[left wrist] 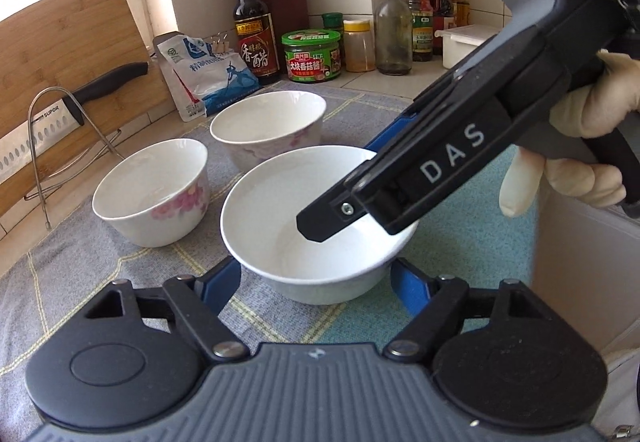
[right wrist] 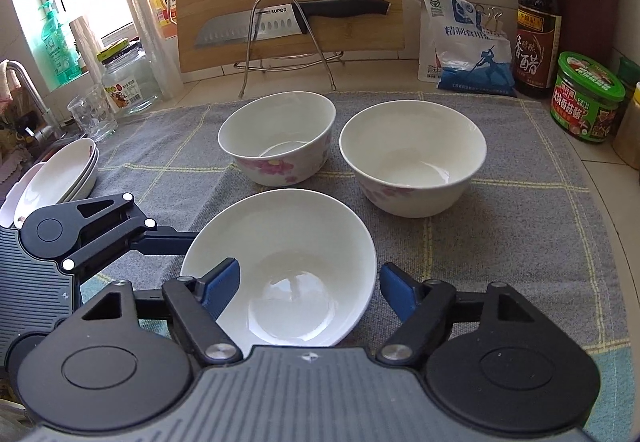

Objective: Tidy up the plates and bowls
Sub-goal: 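Move the right tool to the rim of a white bowl and close, then lift the white bowl with the right tool and carry it across the towel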

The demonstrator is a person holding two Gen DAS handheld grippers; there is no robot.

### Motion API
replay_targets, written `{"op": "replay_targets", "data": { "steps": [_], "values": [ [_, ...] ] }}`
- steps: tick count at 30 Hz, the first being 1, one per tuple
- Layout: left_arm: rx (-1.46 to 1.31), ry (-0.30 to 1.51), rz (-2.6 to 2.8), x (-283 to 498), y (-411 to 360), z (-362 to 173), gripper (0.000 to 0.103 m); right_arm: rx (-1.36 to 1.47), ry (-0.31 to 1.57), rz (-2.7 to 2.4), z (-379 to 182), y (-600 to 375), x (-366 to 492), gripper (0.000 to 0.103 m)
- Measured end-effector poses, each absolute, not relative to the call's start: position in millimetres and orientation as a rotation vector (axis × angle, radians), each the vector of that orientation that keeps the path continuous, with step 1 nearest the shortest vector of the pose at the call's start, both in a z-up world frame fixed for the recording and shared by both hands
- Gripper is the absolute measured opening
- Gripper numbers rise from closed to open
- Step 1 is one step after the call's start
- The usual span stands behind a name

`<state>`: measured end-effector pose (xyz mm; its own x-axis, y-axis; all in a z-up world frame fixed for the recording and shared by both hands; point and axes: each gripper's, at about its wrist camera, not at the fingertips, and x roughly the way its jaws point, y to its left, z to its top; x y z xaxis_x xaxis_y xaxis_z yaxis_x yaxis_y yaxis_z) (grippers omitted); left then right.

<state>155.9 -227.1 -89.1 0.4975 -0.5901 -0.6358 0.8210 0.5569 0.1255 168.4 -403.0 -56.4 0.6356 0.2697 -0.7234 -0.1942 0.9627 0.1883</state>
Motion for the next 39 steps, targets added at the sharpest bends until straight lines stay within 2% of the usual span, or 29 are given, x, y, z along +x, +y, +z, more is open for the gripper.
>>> {"op": "replay_targets", "data": {
  "steps": [9,27,39],
  "values": [
    [0.453,0.564,-0.888,154,-229,-89,0.081,0.146,0.893,0.292,-56,-415,182,0.072],
    [0.441,0.586,-0.871,154,-227,-83,0.081,0.107,0.904,0.329,-49,-404,180,0.071],
    [0.422,0.614,-0.815,144,-184,-65,0.081,0.082,0.882,0.404,-32,-359,173,0.072]
  ]
}}
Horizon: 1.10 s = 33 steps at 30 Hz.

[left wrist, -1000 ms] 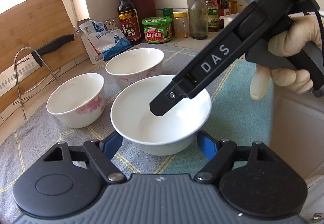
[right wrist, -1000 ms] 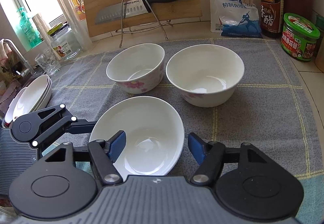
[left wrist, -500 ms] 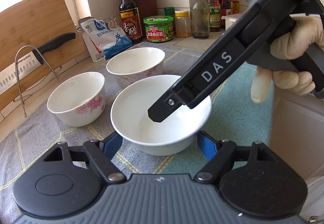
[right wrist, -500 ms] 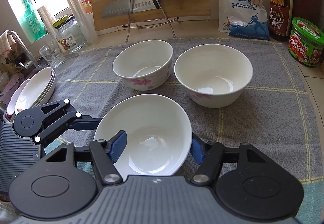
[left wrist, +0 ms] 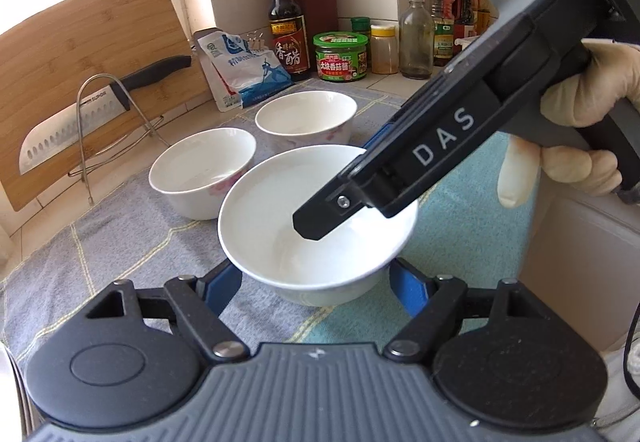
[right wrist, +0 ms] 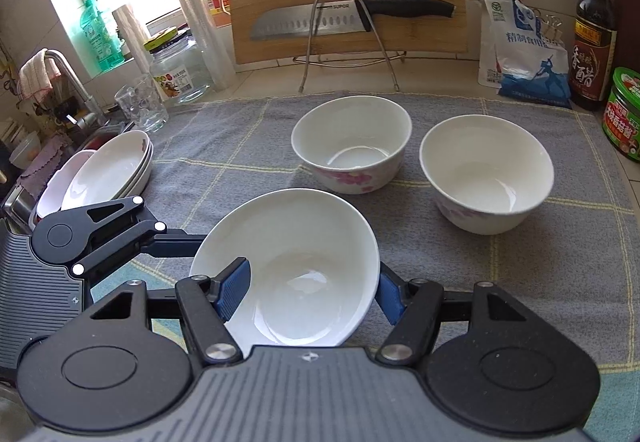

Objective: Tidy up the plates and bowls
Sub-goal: 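Lift the white bowl with the right tool and carry it across the towel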

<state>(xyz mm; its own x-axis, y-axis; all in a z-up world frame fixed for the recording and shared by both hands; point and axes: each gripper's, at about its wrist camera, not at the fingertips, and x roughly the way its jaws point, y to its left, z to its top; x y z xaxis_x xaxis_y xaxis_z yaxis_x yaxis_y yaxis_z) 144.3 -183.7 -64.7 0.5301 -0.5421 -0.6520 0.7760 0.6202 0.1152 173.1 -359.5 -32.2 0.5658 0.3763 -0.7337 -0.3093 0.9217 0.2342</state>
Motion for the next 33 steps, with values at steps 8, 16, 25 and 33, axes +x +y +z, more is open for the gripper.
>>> {"op": "replay_targets", "data": {
  "steps": [8,16,25,33],
  "values": [
    [0.424,0.643,-0.782,140,-141,-61,0.081,0.078,0.895,0.452,-33,-315,172,0.072],
    [0.430,0.681,-0.769,136,-103,-62,0.080,0.074,0.916,0.478,-38,-275,168,0.072],
    [0.436,0.708,-0.792,135,-79,-67,0.081,0.071,0.942,0.471,-43,-252,163,0.072],
    [0.433,0.728,-0.806,133,-74,-70,0.080,0.074,0.958,0.456,-46,-246,160,0.072]
  ]
}}
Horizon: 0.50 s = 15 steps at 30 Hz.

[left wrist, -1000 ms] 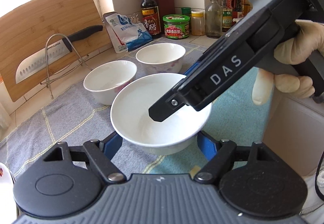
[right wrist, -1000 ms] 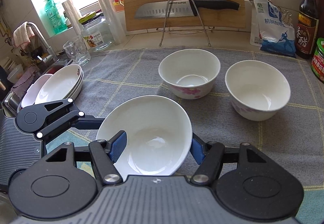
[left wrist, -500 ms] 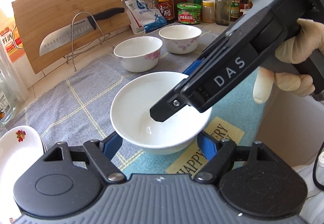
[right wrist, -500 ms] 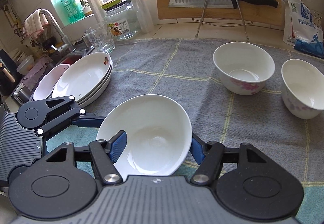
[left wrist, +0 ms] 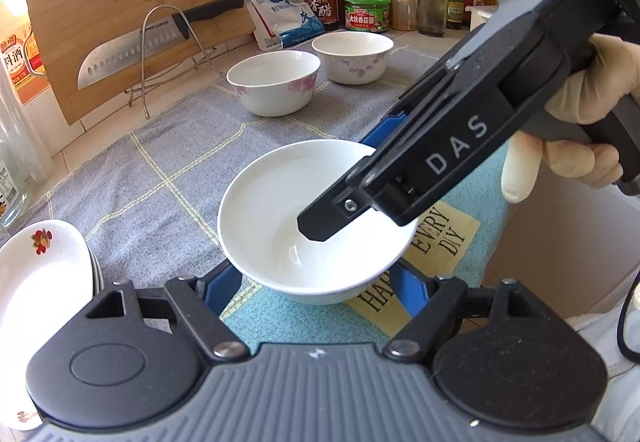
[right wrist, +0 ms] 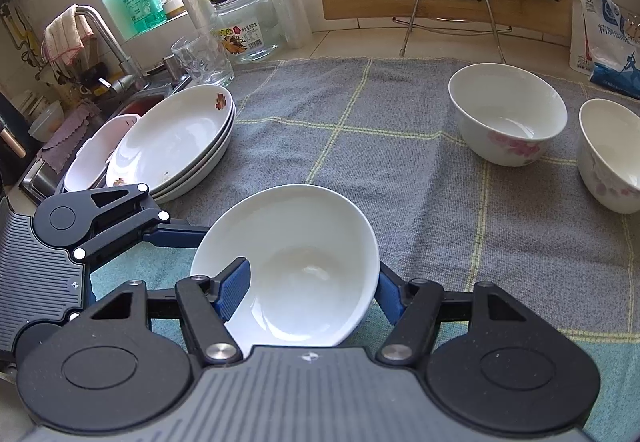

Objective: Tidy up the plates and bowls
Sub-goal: 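Lift the white bowl with the right tool and carry it across the towel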

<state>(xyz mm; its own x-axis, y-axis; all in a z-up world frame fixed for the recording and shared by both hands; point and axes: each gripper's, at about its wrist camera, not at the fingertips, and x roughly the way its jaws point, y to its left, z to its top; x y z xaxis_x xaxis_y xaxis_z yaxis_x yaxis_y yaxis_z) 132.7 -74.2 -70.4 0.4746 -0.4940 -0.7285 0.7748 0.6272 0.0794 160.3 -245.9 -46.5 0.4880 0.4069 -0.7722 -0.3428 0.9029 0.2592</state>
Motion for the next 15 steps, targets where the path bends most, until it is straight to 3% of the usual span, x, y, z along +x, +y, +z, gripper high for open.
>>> {"op": "replay_targets", "data": {
  "steps": [15],
  "values": [
    [0.416,0.735,-0.832,131.8,-76.6,-70.9,0.080,0.063,0.970,0.438,-46.4,-249.9,157.2,0.072]
  ]
}}
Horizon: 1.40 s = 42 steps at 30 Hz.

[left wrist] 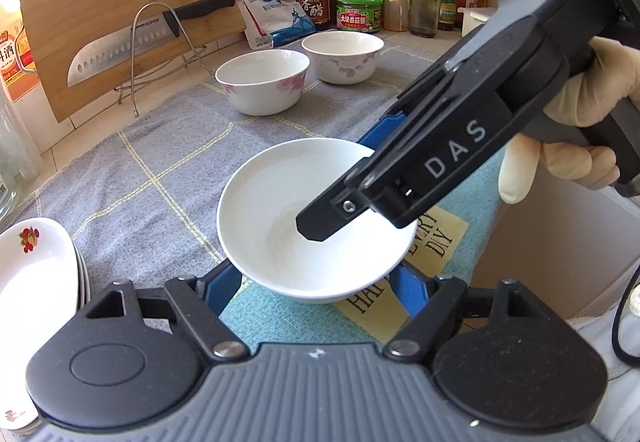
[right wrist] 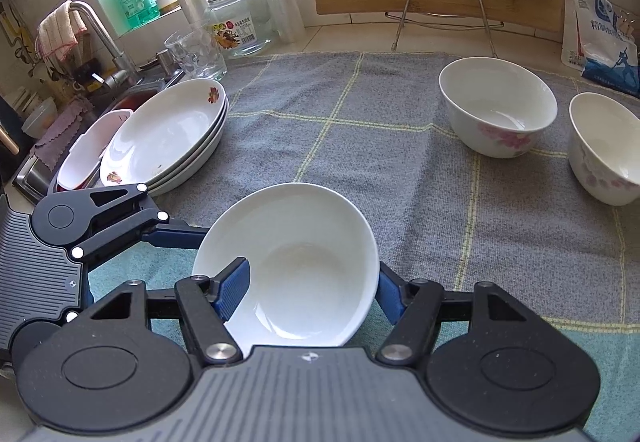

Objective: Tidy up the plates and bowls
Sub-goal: 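Lift the white bowl with the right tool and carry it across the towel, then lower the bowl onto the towel and open the right tool, then move the right tool to the rim of another white bowl and close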

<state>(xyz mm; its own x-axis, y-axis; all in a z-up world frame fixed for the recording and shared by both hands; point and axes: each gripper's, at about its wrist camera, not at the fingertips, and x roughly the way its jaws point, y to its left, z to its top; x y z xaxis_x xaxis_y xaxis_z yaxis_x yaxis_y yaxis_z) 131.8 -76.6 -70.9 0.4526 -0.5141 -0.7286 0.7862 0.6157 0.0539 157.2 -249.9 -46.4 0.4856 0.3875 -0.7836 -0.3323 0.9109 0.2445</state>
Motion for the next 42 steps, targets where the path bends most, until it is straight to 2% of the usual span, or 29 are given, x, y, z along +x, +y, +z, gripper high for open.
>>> {"op": "replay_targets", "data": {
  "steps": [5,8,10,25,42],
  "values": [
    [0.414,0.735,-0.833,133,-77,-71,0.081,0.074,0.968,0.446,-47,-251,157,0.075],
    [0.413,0.731,-0.832,132,-78,-71,0.086,0.084,0.949,0.455,-45,-251,156,0.089],
    [0.419,0.726,-0.835,130,-78,-69,0.088,0.081,0.925,0.448,-41,-251,156,0.103],
    [0.372,0.648,-0.798,137,-70,-26,0.089,0.015,0.813,0.373,-11,-284,167,0.103],
    [0.376,0.613,-0.674,214,-152,-21,0.089,-0.067,0.757,0.348,0,-352,233,0.103]
  ]
}}
